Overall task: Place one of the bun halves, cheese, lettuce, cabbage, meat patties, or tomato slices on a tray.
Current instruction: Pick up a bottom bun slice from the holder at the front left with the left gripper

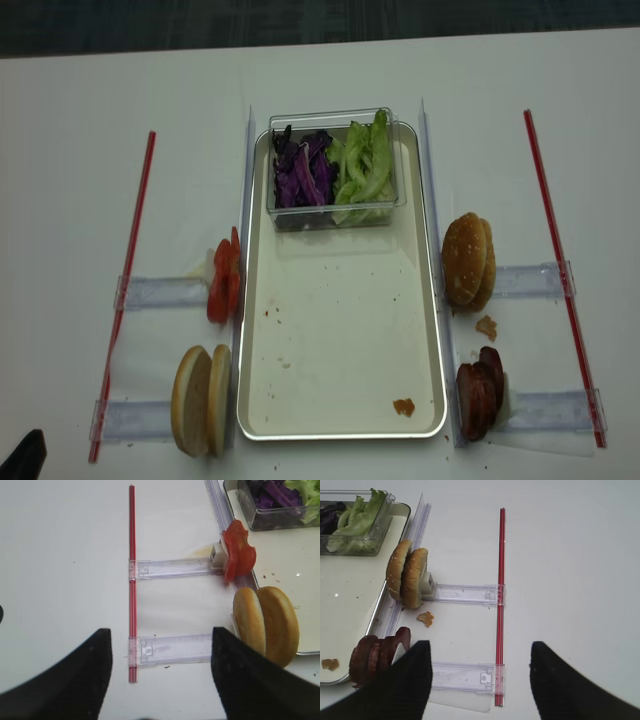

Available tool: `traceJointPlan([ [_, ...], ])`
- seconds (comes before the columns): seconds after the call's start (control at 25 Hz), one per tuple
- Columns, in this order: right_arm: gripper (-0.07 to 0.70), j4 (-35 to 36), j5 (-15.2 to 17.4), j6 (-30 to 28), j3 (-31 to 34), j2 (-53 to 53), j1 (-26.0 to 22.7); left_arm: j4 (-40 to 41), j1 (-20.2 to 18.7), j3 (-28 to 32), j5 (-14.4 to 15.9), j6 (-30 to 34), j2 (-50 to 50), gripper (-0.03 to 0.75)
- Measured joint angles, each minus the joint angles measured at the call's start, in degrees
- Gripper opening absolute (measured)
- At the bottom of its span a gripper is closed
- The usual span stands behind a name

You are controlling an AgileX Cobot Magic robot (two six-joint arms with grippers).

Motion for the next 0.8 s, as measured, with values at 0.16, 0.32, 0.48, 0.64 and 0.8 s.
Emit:
traceJointPlan([
  [0.16,0.477,0.0,0.0,0.1,0.0,0.0,0.0,-1.9,0.0,0.0,0.0,0.0,0.0,0.411],
  [0.32,0.477,0.0,0.0,0.1,0.0,0.0,0.0,-3.1,0.0,0.0,0.0,0.1,2.8,0.411],
  [0.48,0.477,0.0,0.0,0.1,0.0,0.0,0.0,-3.1,0.0,0.0,-0.1,0.1,6.9,0.411],
  [0.64,0.477,0.0,0.0,0.1,0.0,0.0,0.0,-3.2,0.0,0.0,-0.2,0.1,9.2,0.411],
  [0.8,0.477,0.0,0.0,0.1,0.0,0.0,0.0,-3.2,0.0,0.0,-0.2,0.2,9.9,0.406],
])
